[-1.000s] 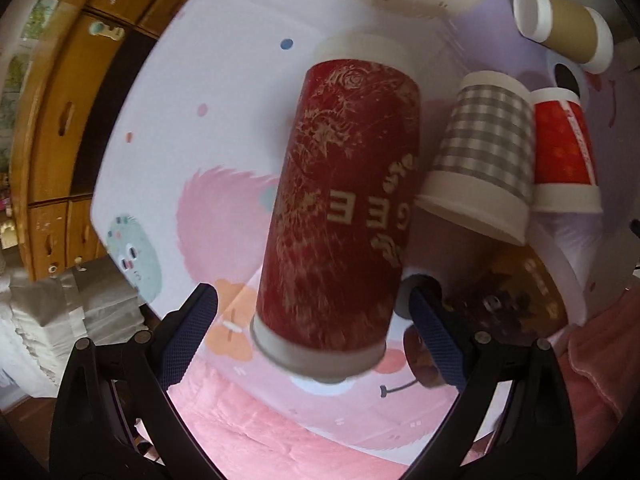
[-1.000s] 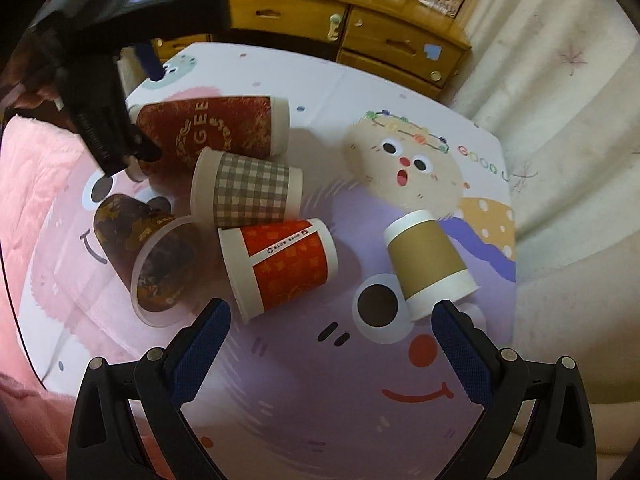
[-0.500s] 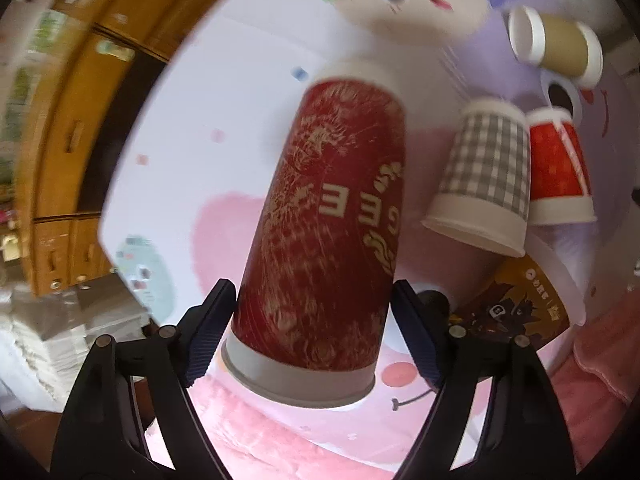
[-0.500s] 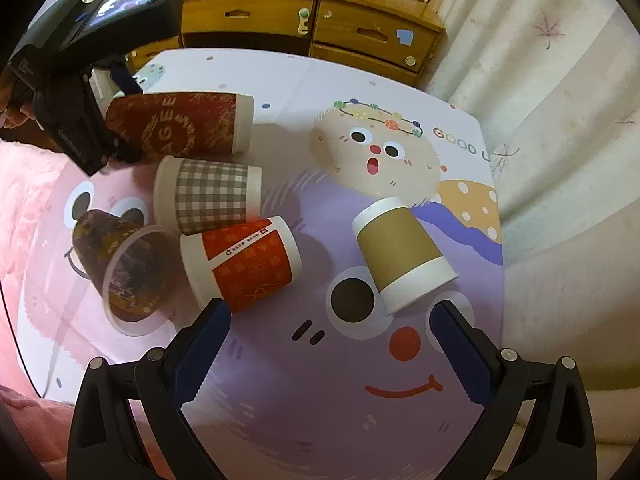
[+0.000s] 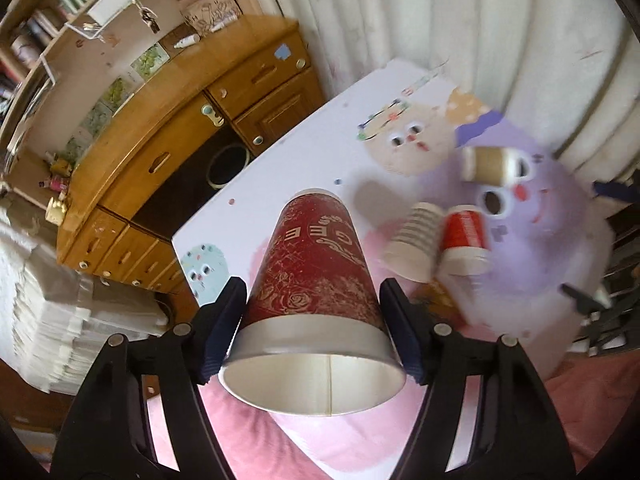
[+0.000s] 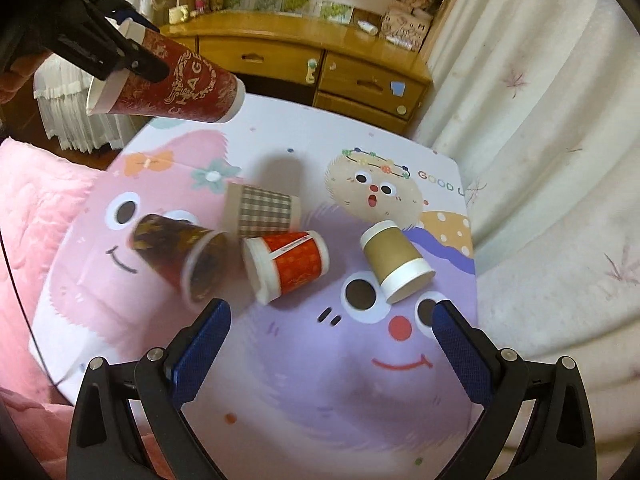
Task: Flip cup upright
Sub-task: 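Lift the tall red cup off the table with the left tool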
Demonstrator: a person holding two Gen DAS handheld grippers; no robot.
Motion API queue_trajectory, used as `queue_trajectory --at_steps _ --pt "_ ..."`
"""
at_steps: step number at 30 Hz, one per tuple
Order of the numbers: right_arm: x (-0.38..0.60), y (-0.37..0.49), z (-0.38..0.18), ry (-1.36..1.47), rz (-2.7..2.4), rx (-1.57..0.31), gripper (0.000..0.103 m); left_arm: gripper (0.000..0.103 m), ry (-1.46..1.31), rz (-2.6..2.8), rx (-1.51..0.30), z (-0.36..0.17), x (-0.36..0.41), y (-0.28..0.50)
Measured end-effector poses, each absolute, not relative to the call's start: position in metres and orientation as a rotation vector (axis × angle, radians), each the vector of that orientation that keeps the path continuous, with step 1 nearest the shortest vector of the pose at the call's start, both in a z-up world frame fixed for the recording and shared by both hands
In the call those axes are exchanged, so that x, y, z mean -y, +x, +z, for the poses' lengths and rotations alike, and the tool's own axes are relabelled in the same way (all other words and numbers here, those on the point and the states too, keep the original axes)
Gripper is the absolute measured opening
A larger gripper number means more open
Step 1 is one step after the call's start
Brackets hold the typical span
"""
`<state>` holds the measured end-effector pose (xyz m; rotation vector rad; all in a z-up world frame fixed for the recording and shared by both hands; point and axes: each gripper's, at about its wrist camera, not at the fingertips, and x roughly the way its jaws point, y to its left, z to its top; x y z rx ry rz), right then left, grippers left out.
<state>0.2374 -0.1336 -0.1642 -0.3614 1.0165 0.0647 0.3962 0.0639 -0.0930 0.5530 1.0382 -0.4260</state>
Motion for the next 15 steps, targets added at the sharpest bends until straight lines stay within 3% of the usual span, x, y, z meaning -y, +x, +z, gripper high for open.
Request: queue_trajectory --at_steps 6,15 --pt "0.131 0.177 -0.143 -0.258 0.02 -1.027 0.102 0.067 0.41 -0.546 -1.05 -0.068 -0.061 0.301" --pt "0.184 0.091 -0.154 0.125 -0.097 -1.212 0.102 0.067 0.449 -0.778 -1.062 -0.129 -0.002 0.186"
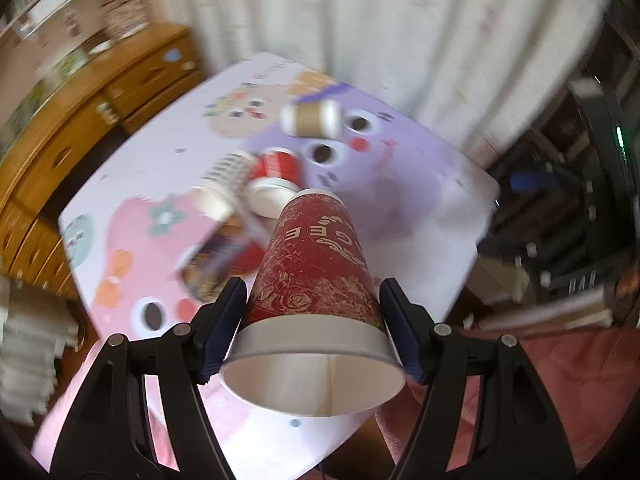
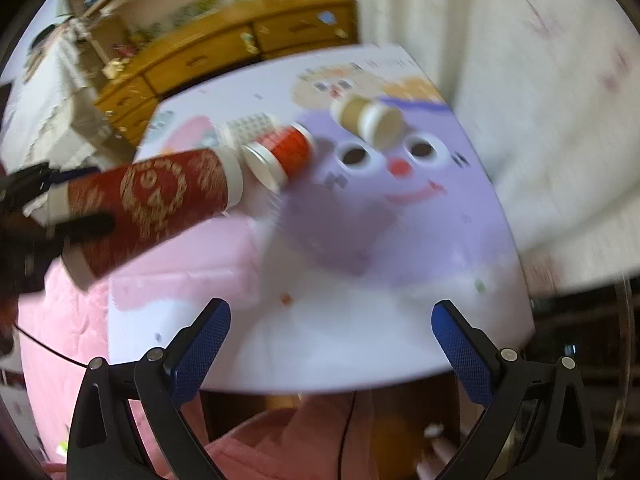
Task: Flip cup upright
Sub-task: 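Lift the tall red cup off the table with the left tool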
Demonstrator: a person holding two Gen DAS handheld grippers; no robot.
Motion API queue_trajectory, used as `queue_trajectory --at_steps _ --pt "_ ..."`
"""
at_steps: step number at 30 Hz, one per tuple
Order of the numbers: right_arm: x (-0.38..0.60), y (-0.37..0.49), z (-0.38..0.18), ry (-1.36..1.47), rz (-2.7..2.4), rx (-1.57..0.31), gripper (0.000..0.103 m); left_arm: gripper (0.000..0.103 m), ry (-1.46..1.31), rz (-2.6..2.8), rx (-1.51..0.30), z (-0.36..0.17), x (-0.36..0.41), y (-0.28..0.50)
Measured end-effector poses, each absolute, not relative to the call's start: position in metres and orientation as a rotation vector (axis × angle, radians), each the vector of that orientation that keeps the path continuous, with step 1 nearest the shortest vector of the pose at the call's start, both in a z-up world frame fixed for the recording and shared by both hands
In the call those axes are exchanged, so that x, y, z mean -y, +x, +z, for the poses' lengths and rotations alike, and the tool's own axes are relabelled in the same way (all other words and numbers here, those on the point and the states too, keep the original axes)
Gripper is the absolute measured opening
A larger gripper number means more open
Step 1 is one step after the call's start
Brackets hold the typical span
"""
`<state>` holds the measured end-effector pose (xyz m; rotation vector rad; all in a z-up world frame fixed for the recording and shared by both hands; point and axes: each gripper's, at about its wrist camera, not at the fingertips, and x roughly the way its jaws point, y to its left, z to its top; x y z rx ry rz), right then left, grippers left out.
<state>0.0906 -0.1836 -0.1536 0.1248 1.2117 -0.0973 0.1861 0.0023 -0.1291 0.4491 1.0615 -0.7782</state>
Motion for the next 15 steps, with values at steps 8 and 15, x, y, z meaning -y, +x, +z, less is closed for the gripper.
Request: queue_trajectory --at_steps 8,15 --pt "0.21 0.055 -0.155 0.169 -0.153 -1.262 0.102 0.067 0.507 -0.984 -1.072 -0.183 0.055 0.158" --pt "0.241 0.07 -0.164 0.133 -0.087 -1.314 0.102 0.067 0.545 -1.08 -1.139 -0.206 0.091 0.187"
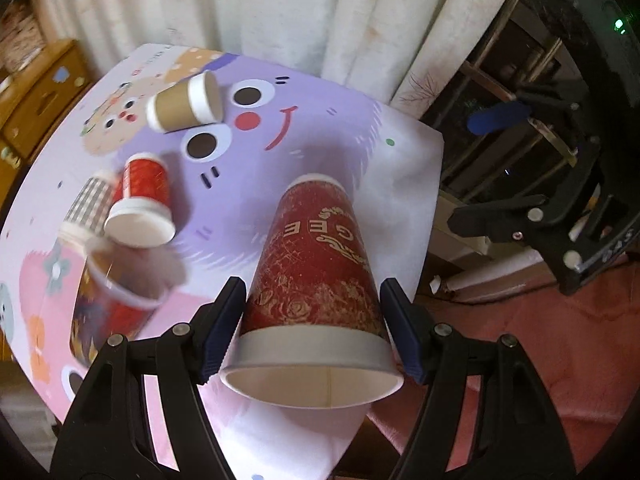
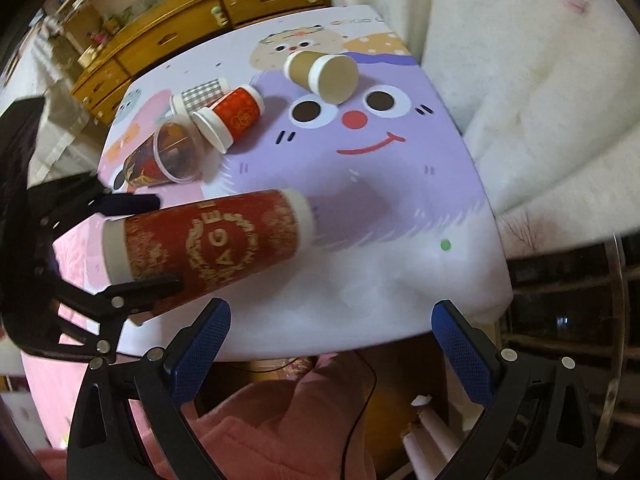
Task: Flip cup upright
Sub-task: 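Lift the tall red cup off the table with the left tool, then grasp the tall red cup with the right tool while the left tool releases it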
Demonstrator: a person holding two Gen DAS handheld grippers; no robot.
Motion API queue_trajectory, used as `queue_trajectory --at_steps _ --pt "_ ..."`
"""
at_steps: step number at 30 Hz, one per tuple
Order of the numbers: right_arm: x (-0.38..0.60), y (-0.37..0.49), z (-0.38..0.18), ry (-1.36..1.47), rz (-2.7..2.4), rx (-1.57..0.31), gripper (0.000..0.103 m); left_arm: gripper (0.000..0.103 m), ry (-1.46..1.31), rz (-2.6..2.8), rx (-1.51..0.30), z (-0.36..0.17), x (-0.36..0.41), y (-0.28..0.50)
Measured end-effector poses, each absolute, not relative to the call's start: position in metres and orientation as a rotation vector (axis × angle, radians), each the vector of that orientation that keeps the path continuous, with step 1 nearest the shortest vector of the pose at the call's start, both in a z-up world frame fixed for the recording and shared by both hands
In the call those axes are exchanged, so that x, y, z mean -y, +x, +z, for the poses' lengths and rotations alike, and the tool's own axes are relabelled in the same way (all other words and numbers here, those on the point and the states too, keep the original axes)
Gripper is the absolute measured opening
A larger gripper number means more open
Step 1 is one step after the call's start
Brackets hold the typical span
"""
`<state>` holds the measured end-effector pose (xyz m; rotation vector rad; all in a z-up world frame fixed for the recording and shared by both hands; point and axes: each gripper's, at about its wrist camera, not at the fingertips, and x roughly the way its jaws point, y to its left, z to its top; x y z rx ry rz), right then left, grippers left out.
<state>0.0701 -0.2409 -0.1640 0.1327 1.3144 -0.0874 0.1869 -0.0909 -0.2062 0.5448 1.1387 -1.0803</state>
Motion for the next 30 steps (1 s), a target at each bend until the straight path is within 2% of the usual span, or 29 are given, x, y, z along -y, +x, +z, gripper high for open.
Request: queue_trajectory --at_steps 5,12,18,23,30 --pt "0.243 0.104 -0.162 0.008 0.075 -1.275 0.102 0.067 0.563 -1.103 -1.28 -0.225 0.099 0.21" --pt "0.228 0.14 -0.166 -0.282 0.243 -1.271 0.102 0.067 0.66 -1.042 -1.351 -0.254 0.101 0.232" --pt "0.213 0.155 -0.179 -0.476 0.356 -1.298 0.102 0.068 0.635 -1.015 -1.438 -0.254 0.1 0.241" --pt "0.187 0.154 -0.172 -0.678 0.56 -1.187 0.102 0.078 0.467 -0.897 -1.422 -0.224 0.076 0.243" --pt "0.138 0.158 -0.195 -0.929 0.799 -1.058 0.102 0.079 0.058 -0.551 -1.355 -0.199 0.001 0.216"
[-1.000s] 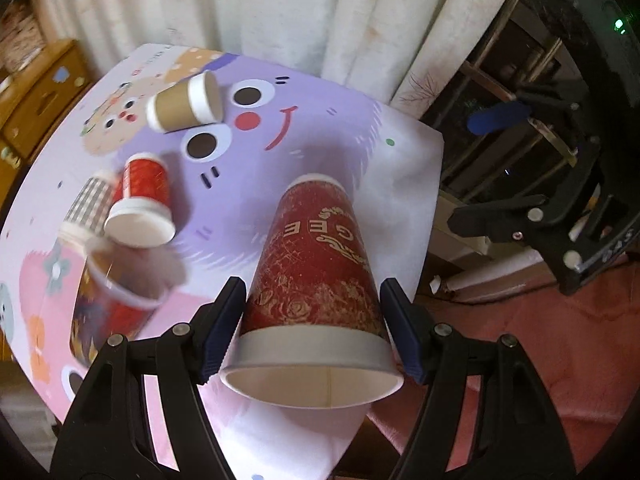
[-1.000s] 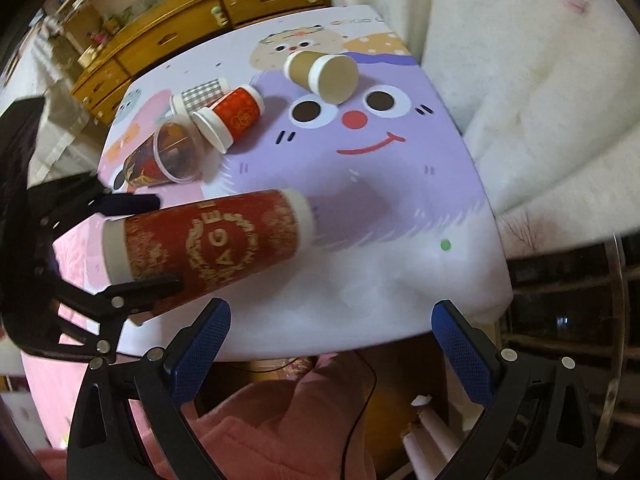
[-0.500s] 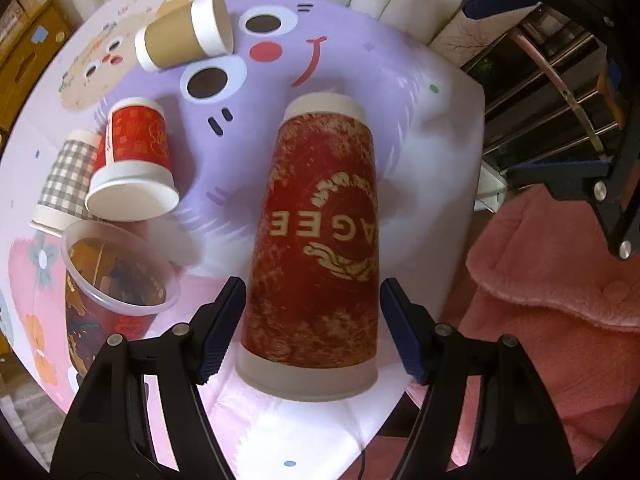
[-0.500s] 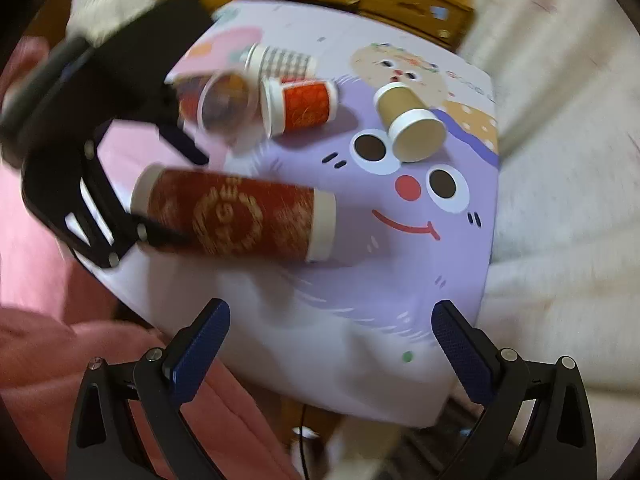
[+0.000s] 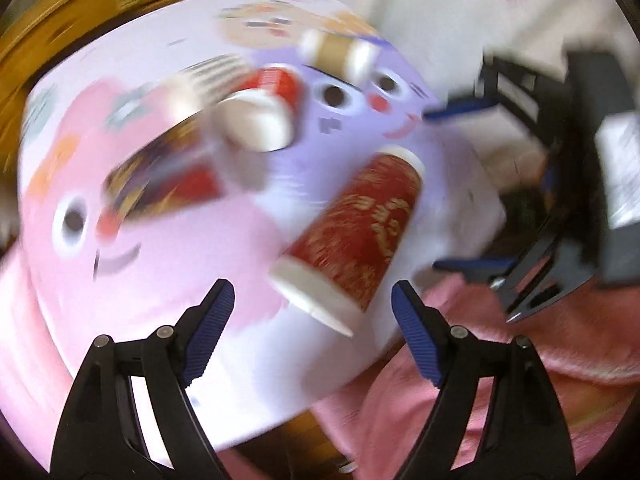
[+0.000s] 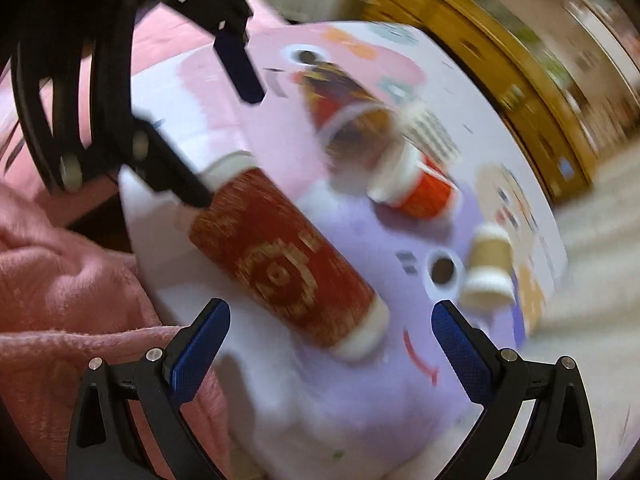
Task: Flip cup upright
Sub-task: 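Grasp the tall red cup with the right tool while the left tool releases it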
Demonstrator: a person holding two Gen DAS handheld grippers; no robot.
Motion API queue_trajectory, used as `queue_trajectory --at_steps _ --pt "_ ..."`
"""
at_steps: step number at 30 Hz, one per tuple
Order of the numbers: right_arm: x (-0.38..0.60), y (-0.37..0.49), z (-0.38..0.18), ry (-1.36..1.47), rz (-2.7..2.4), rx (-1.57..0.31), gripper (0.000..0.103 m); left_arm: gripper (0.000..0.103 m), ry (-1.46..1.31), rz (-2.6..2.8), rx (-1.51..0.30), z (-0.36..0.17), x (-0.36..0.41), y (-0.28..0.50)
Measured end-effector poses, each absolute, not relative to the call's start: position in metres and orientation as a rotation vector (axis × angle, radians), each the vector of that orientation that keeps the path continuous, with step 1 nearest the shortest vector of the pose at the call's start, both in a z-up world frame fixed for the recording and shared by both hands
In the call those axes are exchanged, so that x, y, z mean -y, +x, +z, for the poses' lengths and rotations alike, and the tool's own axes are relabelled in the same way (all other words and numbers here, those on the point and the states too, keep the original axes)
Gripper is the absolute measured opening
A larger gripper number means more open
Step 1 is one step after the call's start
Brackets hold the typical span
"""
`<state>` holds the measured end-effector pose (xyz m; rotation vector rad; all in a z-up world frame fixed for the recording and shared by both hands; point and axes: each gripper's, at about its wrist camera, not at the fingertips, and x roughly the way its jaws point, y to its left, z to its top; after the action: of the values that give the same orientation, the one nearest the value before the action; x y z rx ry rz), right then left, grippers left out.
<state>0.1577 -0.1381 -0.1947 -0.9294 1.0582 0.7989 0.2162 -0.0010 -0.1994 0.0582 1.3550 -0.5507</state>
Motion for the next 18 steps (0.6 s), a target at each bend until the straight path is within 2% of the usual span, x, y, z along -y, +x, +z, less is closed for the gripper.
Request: queue_trajectory --at_steps 9,12,18 --pt "0.097 0.134 -0.263 -1.303 1.033 -0.961 0.101 0.079 -0.429 -0.168 -1.302 -0.212 -0.07 0.13" --pt "0.088 0.128 -0.273 -1.328 1.066 -0.963 0.084 0.079 -0.537 -0.098 -1.275 -0.217 -0.08 0.106" --pt "0.075 0.133 -0.264 -1.222 1.057 -0.99 0.081 0.079 -0.58 -0.02 -1.24 -0.214 -0.091 0.09"
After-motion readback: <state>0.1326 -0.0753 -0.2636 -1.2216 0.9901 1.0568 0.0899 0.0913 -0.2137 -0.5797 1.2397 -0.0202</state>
